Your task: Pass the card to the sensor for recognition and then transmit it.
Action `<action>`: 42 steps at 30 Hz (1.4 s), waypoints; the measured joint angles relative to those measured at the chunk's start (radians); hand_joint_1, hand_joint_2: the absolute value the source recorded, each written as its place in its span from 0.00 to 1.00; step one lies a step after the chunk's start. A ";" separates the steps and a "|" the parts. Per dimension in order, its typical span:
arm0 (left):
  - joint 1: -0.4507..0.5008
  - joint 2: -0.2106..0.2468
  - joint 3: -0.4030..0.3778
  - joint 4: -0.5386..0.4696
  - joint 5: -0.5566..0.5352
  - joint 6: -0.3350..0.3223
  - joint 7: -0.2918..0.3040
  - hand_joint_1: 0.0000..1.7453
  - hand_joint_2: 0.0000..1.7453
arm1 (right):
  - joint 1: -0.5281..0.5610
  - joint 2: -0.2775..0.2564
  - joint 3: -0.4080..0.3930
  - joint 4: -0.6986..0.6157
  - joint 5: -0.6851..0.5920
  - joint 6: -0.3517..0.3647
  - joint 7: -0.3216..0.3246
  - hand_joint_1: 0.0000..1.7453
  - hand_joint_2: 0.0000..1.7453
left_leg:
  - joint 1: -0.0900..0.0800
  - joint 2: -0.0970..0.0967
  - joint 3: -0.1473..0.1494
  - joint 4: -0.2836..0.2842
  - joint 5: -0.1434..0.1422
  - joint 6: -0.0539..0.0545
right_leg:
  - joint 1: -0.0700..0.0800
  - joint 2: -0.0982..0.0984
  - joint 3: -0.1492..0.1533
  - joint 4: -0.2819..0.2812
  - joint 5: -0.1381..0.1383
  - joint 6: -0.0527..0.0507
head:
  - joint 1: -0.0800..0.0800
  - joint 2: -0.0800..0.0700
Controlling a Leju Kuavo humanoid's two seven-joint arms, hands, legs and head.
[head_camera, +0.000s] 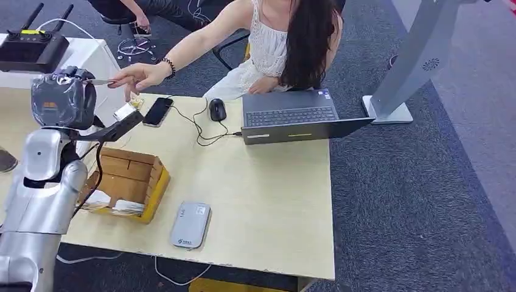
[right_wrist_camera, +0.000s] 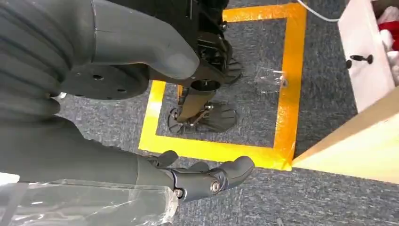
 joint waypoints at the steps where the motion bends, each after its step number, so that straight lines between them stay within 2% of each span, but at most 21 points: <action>1: -0.011 0.009 -0.015 0.013 -0.014 0.005 0.009 1.00 1.00 | -0.002 0.000 0.001 0.000 0.002 0.003 0.002 0.00 1.00 | 0.000 0.000 0.000 0.000 0.000 0.000 | 0.000 0.000 0.000 0.000 0.000 0.000 | 0.000 0.000; 5: -0.027 0.022 -0.048 0.037 -0.035 0.029 0.038 1.00 1.00 | -0.006 0.006 0.002 0.000 0.012 0.010 0.008 0.00 1.00 | 0.000 0.000 0.000 0.000 0.000 0.000 | 0.000 0.000 0.000 0.000 0.000 0.000 | 0.000 0.000; 12: 0.005 0.028 -0.067 0.016 -0.040 0.082 0.025 1.00 1.00 | -0.004 0.008 0.002 0.000 0.011 0.003 0.006 0.00 1.00 | 0.000 0.000 0.000 0.000 0.000 0.000 | 0.000 0.000 0.000 0.000 0.000 0.000 | 0.000 0.000; 15: 0.062 0.022 -0.083 -0.065 -0.048 0.099 0.016 1.00 1.00 | -0.001 0.008 0.002 0.002 0.007 -0.007 0.002 0.00 1.00 | 0.000 0.000 0.000 0.000 0.000 0.000 | 0.000 0.000 0.000 0.000 0.000 0.000 | 0.000 0.000; 23: 0.269 -0.023 -0.184 -0.392 -0.088 0.088 0.008 1.00 1.00 | 0.014 0.008 -0.011 0.005 -0.011 -0.018 -0.023 0.00 1.00 | -0.001 0.000 0.000 0.000 0.000 0.000 | -0.001 0.000 -0.001 -0.001 0.000 0.000 | 0.000 0.000; 26: 0.324 -0.032 -0.238 -0.472 -0.093 0.042 0.011 1.00 1.00 | 0.020 0.008 -0.019 0.005 -0.020 -0.022 -0.031 0.00 1.00 | -0.001 0.000 0.000 0.000 0.000 0.000 | -0.001 -0.001 -0.001 -0.001 0.000 0.000 | 0.000 0.000; 28: 0.348 -0.037 -0.263 -0.504 -0.078 -0.016 0.032 1.00 1.00 | 0.023 0.008 -0.030 0.005 -0.023 -0.022 -0.035 0.00 1.00 | -0.001 0.000 0.000 0.000 0.000 0.000 | 0.000 0.000 -0.001 -0.001 0.000 0.000 | 0.000 0.000; 34: 0.358 -0.049 -0.302 -0.498 -0.021 -0.277 0.106 1.00 1.00 | 0.030 0.008 -0.056 0.005 -0.033 -0.020 -0.044 0.00 1.00 | 0.000 0.000 0.000 0.000 0.000 0.000 | 0.000 -0.001 0.000 0.000 0.000 0.000 | 0.000 0.000; 38: 0.364 -0.058 -0.325 -0.451 -0.015 -0.314 0.124 1.00 1.00 | 0.036 0.008 -0.070 0.005 -0.038 -0.018 -0.048 0.00 1.00 | -0.001 0.000 0.000 0.000 0.000 0.000 | 0.000 -0.001 0.000 0.000 0.000 0.000 | 0.000 0.000; 42: 0.399 -0.066 -0.340 -0.428 -0.005 -0.319 0.135 1.00 1.00 | 0.042 0.008 -0.084 0.005 -0.040 -0.021 -0.048 0.00 1.00 | -0.001 0.000 -0.001 0.000 0.000 0.000 | 0.000 -0.001 -0.001 0.000 0.000 0.000 | 0.000 0.000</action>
